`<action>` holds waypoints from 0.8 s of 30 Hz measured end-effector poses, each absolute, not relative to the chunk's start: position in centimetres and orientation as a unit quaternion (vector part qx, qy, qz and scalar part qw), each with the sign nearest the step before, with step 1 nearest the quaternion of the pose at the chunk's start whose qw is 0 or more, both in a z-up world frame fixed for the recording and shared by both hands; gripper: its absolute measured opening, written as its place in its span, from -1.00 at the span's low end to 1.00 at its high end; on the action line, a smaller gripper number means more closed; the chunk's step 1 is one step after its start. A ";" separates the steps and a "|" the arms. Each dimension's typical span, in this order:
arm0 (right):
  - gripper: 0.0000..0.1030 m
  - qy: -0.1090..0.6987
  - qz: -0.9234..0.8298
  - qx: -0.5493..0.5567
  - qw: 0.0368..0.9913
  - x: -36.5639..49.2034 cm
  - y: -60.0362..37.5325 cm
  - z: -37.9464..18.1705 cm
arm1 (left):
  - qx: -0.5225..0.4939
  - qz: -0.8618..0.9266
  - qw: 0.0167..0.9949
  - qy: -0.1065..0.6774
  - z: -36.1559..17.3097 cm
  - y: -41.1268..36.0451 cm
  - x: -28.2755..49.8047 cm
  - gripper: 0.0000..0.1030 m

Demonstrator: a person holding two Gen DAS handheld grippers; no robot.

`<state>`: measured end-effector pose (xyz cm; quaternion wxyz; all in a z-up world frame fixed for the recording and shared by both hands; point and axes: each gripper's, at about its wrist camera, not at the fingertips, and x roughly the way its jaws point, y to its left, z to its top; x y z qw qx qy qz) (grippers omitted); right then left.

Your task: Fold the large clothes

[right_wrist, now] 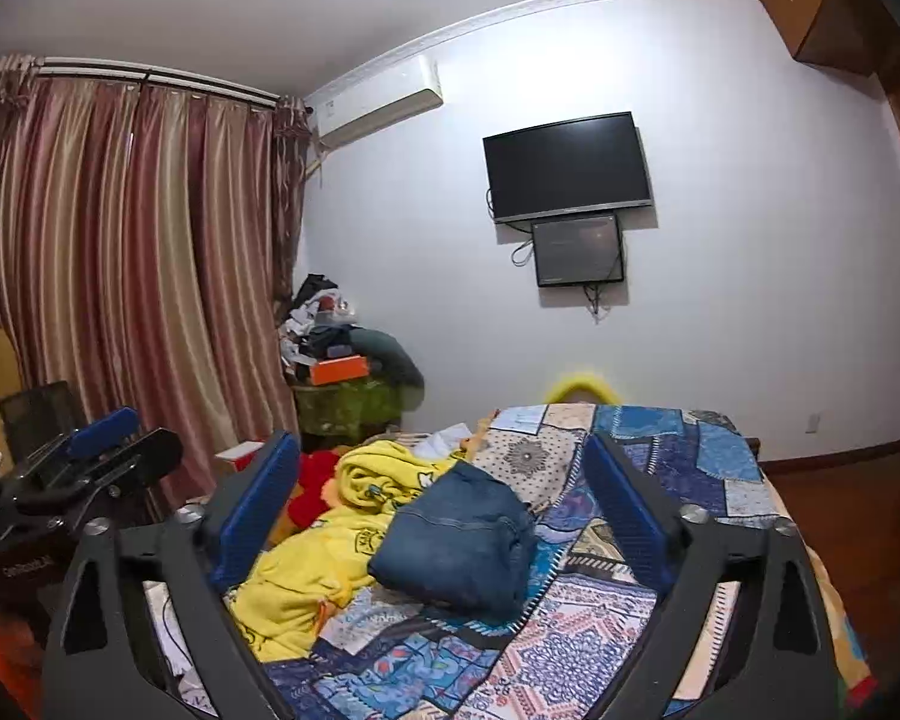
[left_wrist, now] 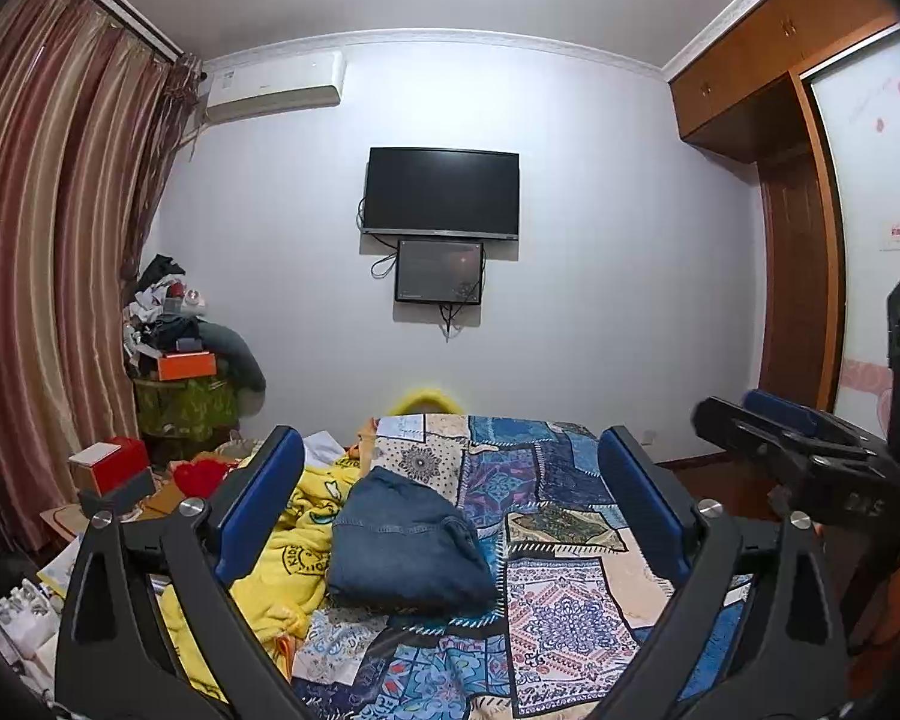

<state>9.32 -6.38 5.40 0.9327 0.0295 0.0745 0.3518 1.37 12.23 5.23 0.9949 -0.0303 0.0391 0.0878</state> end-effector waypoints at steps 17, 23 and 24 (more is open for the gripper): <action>1.00 0.083 0.338 0.029 0.937 8.7 -7.1 4.7 | -0.033 0.097 0.994 0.045 4.5 11.4 1.2 0.99; 1.00 0.083 0.340 0.029 0.936 8.7 -7.3 4.7 | -0.033 0.099 0.993 0.047 4.4 11.5 1.4 0.99; 1.00 0.082 0.339 0.029 0.937 8.6 -7.3 4.7 | -0.033 0.099 0.993 0.048 4.3 11.5 1.4 0.99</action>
